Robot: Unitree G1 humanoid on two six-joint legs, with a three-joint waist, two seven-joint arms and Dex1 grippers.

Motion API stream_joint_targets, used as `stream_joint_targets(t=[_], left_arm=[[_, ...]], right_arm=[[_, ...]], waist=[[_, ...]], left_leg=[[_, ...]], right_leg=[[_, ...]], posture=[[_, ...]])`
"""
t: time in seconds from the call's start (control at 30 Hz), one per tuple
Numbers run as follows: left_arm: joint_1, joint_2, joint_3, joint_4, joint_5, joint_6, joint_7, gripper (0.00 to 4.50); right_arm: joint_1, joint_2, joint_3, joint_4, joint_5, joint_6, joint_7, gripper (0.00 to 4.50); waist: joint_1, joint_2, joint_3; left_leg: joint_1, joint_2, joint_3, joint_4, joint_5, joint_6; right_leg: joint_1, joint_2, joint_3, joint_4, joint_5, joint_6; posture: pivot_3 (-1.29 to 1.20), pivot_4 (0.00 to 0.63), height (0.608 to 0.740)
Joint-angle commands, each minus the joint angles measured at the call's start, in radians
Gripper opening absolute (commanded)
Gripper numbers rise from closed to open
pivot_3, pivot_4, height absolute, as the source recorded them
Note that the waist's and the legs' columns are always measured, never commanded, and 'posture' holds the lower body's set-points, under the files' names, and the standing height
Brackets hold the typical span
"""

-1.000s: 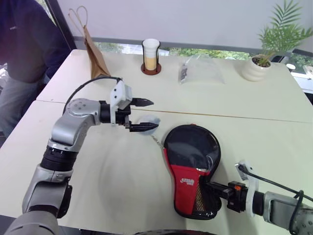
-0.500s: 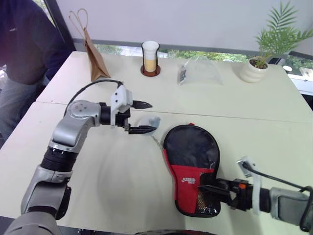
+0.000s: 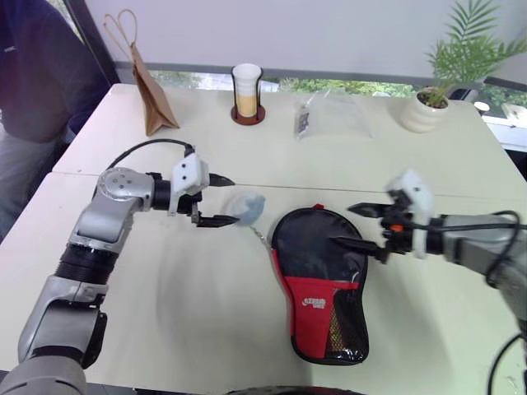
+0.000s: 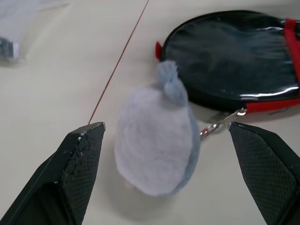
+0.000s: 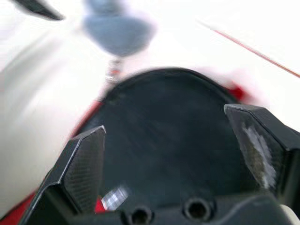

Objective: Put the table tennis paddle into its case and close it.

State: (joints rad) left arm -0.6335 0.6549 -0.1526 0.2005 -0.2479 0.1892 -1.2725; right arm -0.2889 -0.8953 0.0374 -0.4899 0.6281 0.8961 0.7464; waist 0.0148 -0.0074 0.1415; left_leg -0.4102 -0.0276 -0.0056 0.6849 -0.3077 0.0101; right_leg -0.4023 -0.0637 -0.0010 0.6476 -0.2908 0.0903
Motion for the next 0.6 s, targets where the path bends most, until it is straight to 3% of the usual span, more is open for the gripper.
stream_joint_targets(t=[0.03, 0.3, 0.6], left_arm=[[-0.020, -0.017, -0.004, 0.019, 0.018, -0.034, 0.004, 4.40], [-0.023, -0.092, -0.039, 0.065, 0.054, -0.068, 0.030, 4.40], [-0.102, -0.192, -0.093, 0.297, 0.194, -0.251, 0.129, 4.40]], right_arm=[[-0.012, 0.037, 0.141, 0.062, -0.147, -0.133, 0.022, 4.47], [0.072, 0.075, 0.287, 0.190, -0.355, -0.325, 0.050, 4.47], [0.099, 0.097, 0.293, 0.272, -0.432, -0.394, 0.062, 4.47]], waist=[[0.000, 0.000, 0.000], [-0.003, -0.001, 0.000], [-0.003, -0.006, -0.004]], left_leg=[[0.000, 0.000, 0.000, 0.001, 0.000, 0.000], [0.002, -0.001, 0.000, 0.000, 0.000, 0.001], [0.009, -0.001, 0.000, -0.001, -0.003, 0.005]], right_leg=[[0.000, 0.000, 0.000, 0.000, 0.000, 0.000], [0.001, 0.001, 0.000, 0.000, 0.000, 0.000], [0.010, 0.001, -0.001, -0.001, 0.000, 0.000]], posture=[[0.00, 0.150, 0.740], [0.00, 0.150, 0.740], [0.00, 0.150, 0.740]])
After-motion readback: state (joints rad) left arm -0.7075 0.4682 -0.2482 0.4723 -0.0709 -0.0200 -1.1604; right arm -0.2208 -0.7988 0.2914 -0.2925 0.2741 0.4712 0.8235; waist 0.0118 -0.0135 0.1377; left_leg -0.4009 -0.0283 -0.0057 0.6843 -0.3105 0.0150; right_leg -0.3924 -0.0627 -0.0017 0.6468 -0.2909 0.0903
